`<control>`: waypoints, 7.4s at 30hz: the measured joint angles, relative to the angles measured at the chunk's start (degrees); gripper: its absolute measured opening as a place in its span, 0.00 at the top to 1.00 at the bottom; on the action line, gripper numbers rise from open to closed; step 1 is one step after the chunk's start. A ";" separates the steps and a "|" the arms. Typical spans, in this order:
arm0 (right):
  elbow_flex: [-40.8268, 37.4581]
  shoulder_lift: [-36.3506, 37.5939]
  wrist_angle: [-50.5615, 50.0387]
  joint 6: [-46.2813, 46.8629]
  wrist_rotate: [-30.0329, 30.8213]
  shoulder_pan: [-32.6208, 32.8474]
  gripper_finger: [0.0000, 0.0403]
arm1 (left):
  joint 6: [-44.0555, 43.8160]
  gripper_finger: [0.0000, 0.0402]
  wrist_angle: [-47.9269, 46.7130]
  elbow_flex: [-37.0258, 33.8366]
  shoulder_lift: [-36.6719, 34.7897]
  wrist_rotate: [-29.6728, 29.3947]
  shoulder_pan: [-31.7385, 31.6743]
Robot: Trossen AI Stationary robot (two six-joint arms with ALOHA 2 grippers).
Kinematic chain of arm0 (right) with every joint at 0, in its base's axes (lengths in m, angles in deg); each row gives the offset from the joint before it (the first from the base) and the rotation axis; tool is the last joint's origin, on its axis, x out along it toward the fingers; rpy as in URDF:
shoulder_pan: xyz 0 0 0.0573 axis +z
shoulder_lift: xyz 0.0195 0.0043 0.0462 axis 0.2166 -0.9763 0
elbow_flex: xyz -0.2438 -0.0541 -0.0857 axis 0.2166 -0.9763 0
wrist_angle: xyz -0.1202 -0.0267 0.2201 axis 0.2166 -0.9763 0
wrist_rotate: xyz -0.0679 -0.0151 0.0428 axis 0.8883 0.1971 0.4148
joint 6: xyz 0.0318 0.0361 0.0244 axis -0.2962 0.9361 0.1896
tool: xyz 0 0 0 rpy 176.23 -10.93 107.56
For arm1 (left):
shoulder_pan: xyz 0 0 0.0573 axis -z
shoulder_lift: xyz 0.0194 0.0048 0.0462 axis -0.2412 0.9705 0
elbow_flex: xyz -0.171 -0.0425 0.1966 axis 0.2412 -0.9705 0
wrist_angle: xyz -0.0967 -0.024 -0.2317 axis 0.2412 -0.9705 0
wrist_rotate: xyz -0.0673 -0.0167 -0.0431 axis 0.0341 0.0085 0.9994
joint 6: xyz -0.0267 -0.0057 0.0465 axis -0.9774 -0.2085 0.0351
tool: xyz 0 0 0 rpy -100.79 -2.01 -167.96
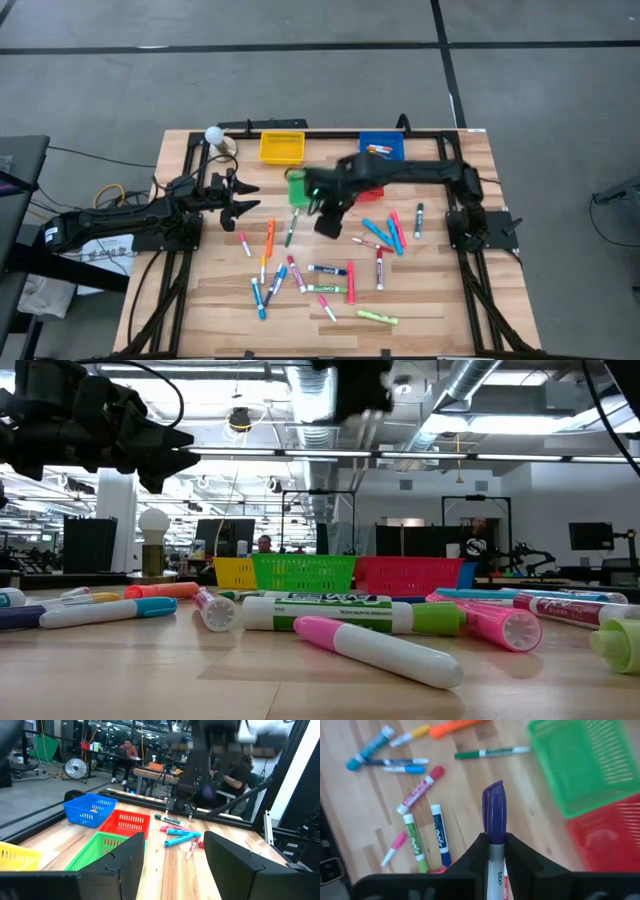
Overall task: Pick & Place Markers
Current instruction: Put the violet highlighter pen into the blue bin, then put the right small pink highlighter pen into the blue bin
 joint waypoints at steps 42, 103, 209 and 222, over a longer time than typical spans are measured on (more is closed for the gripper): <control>-0.45 12.11 -11.54 -30.96 20.99 -37.99 0.91 | 0.00 0.49 0.68 0.00 0.02 -0.02 -0.02; -51.53 12.13 38.89 -51.04 11.62 -44.49 0.89 | 0.02 0.49 0.70 -0.02 0.02 -0.04 -0.02; -30.34 12.00 35.84 43.34 -0.05 22.90 0.78 | 0.00 0.49 0.71 0.00 0.02 -1.33 -0.02; -29.68 -0.28 43.33 42.97 -13.14 24.14 0.78 | 0.00 0.49 1.16 0.00 0.15 -1.31 0.00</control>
